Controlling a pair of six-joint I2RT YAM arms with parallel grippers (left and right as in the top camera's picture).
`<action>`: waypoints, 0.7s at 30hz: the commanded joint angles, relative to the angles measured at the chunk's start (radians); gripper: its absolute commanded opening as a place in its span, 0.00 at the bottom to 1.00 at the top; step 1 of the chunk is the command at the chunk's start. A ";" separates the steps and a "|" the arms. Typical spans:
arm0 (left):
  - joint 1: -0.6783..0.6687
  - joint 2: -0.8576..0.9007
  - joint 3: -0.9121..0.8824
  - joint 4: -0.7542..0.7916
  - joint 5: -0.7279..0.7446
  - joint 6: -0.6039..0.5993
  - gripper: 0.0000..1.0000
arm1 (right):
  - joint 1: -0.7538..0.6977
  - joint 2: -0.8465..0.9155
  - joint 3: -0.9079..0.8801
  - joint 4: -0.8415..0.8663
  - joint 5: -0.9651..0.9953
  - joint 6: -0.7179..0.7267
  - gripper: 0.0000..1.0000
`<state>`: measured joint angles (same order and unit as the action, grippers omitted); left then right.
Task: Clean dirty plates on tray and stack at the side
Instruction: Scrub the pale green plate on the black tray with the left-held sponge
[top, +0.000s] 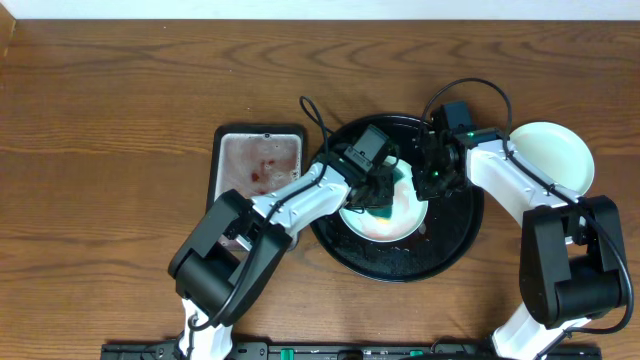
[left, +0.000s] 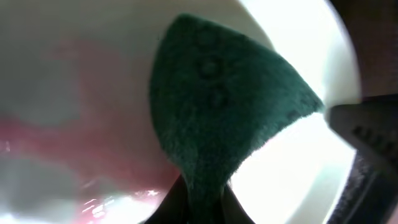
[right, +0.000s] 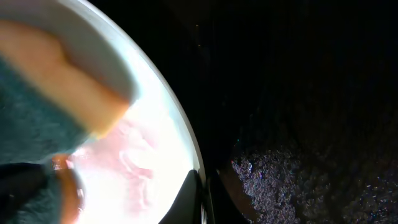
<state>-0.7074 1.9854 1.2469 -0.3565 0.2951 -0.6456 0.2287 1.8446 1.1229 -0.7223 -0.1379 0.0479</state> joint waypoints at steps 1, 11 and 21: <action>0.056 -0.028 -0.005 -0.098 -0.116 0.050 0.07 | 0.005 -0.001 -0.006 -0.015 0.006 -0.012 0.01; 0.064 -0.154 -0.006 -0.060 -0.053 0.040 0.08 | 0.005 -0.001 -0.006 -0.015 0.006 -0.011 0.01; -0.030 -0.017 -0.006 0.055 -0.052 -0.048 0.07 | 0.005 -0.001 -0.006 -0.022 0.006 -0.011 0.01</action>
<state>-0.7269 1.9141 1.2446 -0.3103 0.2466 -0.6453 0.2287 1.8446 1.1229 -0.7292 -0.1383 0.0479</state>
